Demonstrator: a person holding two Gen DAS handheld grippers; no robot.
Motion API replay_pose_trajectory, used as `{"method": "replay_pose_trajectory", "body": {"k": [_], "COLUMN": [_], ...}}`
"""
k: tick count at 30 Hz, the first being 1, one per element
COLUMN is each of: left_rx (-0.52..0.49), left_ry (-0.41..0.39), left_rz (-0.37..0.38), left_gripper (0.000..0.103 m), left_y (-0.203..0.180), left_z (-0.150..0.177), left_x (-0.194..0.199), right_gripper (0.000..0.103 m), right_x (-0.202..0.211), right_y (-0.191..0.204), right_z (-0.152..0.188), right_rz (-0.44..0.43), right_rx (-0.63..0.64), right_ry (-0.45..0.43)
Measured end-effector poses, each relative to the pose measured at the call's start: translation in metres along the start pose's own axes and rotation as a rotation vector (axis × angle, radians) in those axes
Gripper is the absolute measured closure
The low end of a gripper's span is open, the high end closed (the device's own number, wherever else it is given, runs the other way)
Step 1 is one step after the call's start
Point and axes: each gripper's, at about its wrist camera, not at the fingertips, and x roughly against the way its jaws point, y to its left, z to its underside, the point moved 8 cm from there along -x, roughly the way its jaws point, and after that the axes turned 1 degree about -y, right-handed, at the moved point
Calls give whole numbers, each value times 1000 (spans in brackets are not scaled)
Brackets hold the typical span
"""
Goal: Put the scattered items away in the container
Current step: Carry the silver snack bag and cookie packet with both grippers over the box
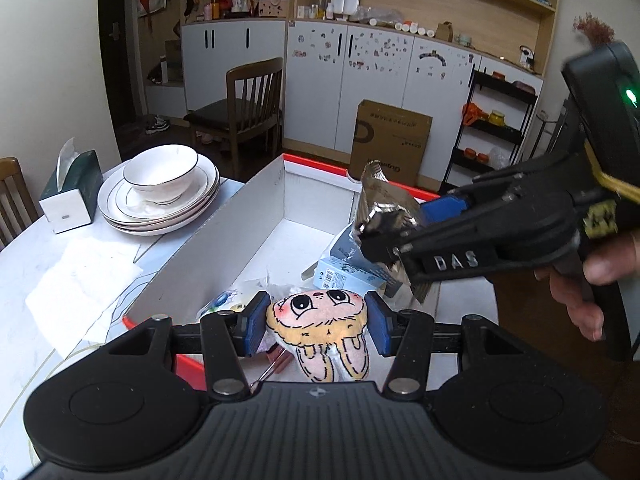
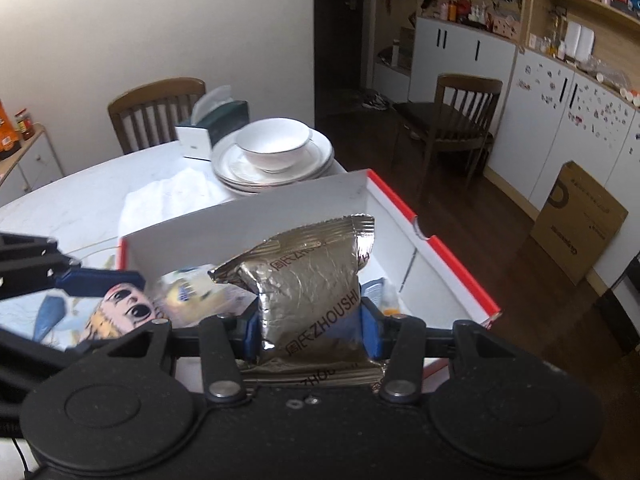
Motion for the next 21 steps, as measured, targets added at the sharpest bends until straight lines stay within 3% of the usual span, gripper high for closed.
{"method": "replay_pose_trajectory", "body": {"k": [21], "left_rx": [-35], "left_ry": [109], "left_rz": [14], "left_gripper": [53], "left_y": [-13], "left_z": [-10], "left_x": [-79], "right_gripper": [56], "right_x": [-92], "right_y": [-22], "right_z": [-14], "right_rz": [27], "right_rx": [-11], "right_ry": [122]}}
